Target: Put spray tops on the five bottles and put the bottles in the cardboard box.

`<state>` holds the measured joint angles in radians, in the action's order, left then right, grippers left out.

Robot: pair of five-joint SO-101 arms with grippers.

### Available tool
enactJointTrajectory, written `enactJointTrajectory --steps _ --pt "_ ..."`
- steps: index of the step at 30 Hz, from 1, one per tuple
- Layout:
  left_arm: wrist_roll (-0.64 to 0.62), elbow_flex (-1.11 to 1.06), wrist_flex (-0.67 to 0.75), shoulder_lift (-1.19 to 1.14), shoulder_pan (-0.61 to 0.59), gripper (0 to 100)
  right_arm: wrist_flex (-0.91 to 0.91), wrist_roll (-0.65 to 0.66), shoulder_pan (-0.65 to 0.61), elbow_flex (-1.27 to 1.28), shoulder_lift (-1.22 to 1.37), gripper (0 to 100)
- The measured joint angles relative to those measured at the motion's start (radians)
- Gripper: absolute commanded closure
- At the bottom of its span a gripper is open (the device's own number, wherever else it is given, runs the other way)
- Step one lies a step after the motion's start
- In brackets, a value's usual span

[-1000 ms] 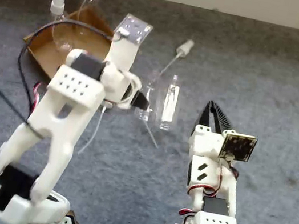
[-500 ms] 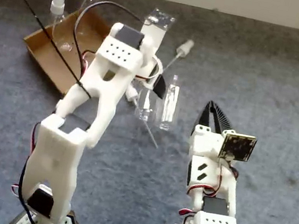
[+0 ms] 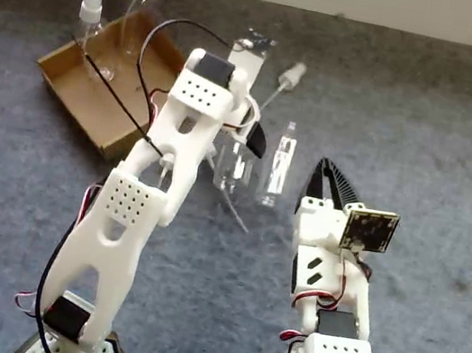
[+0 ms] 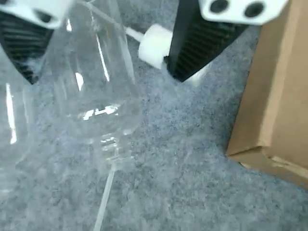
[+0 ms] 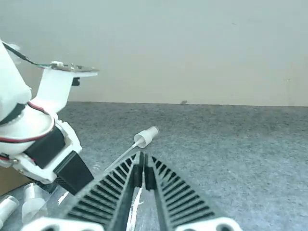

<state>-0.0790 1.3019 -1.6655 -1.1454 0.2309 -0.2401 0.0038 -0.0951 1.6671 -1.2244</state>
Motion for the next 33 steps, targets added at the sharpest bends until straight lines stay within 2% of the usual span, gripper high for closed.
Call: enactJointTrajectory --steps 12,14,19,29,33 --pt "0.0 0.003 0.0 -0.014 0.002 69 0.0 0.0 0.0 0.0 0.0 99.0" --pt "0.0 0.003 0.0 -0.014 0.002 73 0.0 0.0 0.0 0.0 0.0 99.0" --pt "-0.002 0.003 0.0 -0.014 0.002 90 0.0 0.0 0.0 0.0 0.0 99.0" --pt "0.0 0.017 -0.002 -0.014 0.003 89 0.0 0.0 0.0 0.0 0.0 99.0" --pt "0.0 0.078 -0.049 -0.014 0.009 89 0.0 0.0 0.0 0.0 0.0 99.0"
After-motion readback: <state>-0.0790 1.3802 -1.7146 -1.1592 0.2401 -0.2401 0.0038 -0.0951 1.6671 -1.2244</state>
